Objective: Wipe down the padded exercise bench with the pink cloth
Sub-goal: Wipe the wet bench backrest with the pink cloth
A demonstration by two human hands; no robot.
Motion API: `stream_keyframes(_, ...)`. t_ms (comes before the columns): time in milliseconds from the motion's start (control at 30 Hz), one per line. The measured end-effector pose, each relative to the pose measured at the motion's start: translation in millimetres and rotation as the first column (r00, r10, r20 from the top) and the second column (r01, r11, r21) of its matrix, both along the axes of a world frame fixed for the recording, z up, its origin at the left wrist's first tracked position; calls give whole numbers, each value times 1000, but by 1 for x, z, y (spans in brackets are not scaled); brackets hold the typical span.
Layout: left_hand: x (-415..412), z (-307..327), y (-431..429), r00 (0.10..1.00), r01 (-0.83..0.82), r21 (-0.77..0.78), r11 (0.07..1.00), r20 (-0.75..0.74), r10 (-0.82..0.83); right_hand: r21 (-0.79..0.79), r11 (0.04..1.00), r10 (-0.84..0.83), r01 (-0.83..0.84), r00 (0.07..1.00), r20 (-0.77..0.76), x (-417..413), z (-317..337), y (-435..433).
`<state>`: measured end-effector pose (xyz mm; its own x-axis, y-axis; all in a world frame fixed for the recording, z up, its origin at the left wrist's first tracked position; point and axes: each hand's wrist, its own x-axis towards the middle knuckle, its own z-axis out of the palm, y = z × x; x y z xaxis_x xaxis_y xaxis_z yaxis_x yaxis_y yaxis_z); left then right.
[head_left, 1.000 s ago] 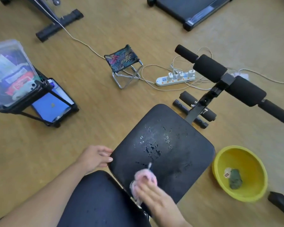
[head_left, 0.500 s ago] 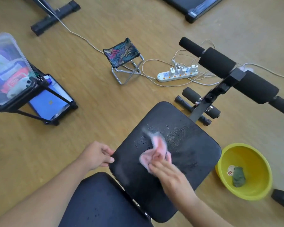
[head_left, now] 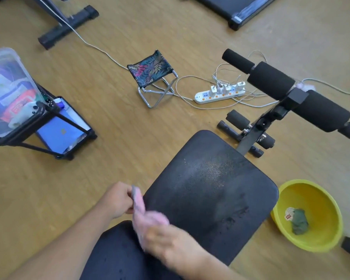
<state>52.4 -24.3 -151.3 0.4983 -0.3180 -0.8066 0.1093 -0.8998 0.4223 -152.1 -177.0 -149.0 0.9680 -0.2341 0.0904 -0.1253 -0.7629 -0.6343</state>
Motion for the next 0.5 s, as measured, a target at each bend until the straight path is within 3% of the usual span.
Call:
stream_keyframes(33,0,-1,0,1000,-16,-15,1000,1,16,50,964,265,-261,958,-110,-8,6,23)
stream_keyframes(67,-1,-1,1,999,-38,-34,999,-10,38,63,903,429,-425,896,-114,-11,3,27)
stream_keyframes(100,0,-1,2,998,-61,-41,997,-23,60,17,901,433,-433,895,-107,-3,4,8)
stream_keyframes(133,0,0,2,997,-77,-42,996,-31,76,-48,950,305,-310,949,-81,7,6,-20)
stream_keyframes(167,0,-1,2,997,-70,-32,997,-30,69,-24,998,49,-51,996,-79,15,7,-54)
stream_keyframes(200,0,0,2,997,-70,-22,997,-31,70,-7,966,-258,258,964,-67,23,16,-92)
stream_keyframes(233,-1,-1,1,997,-73,-16,997,-35,73,-50,868,-495,493,868,-33,31,18,-107)
stream_keyframes(267,-2,0,0,996,-77,-14,997,-39,76,-98,783,-618,615,786,-5,43,19,-109)
stream_keyframes(300,-2,0,-1,997,-72,-18,997,-38,72,-133,766,-636,629,771,-14,50,14,-85)
stream_keyframes(333,-2,0,-1,997,-68,-17,998,-30,68,-158,817,-566,555,824,-29,52,7,-45)
stream_keyframes(367,-2,0,-1,998,-64,-14,998,-21,64,-179,922,-358,344,932,-52,48,0,7)
stream_keyframes(400,-2,1,-1,999,-52,-12,999,-8,52,-277,961,-23,2,997,-71,39,-1,52)
stream_keyframes(433,-3,0,0,1000,-29,-13,999,13,29,-414,851,283,-324,946,-160,28,-3,71)
stream_keyframes(467,-4,-1,1,999,-9,-15,1000,34,9,-461,711,473,-531,846,-246,20,-11,72)
stream_keyframes(500,-5,-1,1,999,-2,-17,1000,45,3,-456,661,560,-596,796,-229,21,-9,55)
